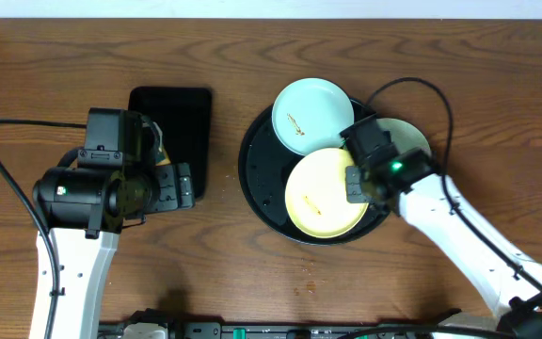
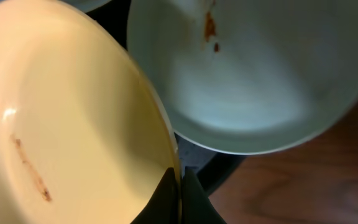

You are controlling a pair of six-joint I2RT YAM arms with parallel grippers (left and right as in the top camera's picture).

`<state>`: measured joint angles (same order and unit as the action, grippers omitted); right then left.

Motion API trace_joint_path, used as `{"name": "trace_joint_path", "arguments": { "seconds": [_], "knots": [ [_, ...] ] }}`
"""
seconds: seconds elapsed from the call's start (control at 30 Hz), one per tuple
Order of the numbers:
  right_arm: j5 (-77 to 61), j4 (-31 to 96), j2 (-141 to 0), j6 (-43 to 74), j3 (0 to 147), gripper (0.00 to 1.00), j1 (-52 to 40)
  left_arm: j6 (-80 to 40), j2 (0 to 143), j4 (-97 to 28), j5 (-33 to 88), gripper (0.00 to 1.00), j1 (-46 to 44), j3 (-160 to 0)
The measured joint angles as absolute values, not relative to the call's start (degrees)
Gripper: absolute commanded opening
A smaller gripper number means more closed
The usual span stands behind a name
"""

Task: Clean dirty plates on tray and stack at the side

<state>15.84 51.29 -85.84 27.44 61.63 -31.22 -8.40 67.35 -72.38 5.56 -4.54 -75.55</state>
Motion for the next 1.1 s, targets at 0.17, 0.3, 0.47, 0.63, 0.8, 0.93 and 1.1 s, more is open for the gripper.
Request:
{"name": "trace_joint_path", "arguments": {
  "seconds": [0.17, 0.3, 0.47, 0.63, 0.8, 0.93, 1.1],
  "knots": [
    [29.3, 51.5, -85.8, 35.2, 61.3, 0.01, -39.2, -9.7, 67.4, -69.8, 4.0, 0.9, -4.5, -75.2],
    [33.7, 51.5, -85.8, 43.6, 61.3, 0.01, -41.8, -11.6, 67.4, -67.4, 1.7, 0.9, -4.5, -73.2],
    [33.2, 51.6, -85.8, 51.9, 61.3, 0.01, -41.6, -12.3, 67.4, -66.8, 0.1, 0.9, -4.5, -71.0],
    [27.3, 51.5, -85.8, 55.1, 60.6, 0.01, -41.6, -12.5, 67.5, -66.8, -0.4, 0.9, -4.5, -69.8],
    [23.1, 51.5, -85.8, 57.5, 57.8, 0.01, -41.6, -12.7, 67.5, -66.7, -0.4, 0.9, -4.5, -69.2],
    [22.7, 49.5, -85.8, 58.4, 55.7, 0.01, -41.6, -12.7, 67.5, -66.7, -0.4, 0.9, -4.5, -68.9],
    [22.0, 48.3, -85.8, 61.1, 55.2, 0.01, -41.6, -12.7, 67.5, -66.7, -0.4, 0.9, -4.5, -68.9]
  ]
}}
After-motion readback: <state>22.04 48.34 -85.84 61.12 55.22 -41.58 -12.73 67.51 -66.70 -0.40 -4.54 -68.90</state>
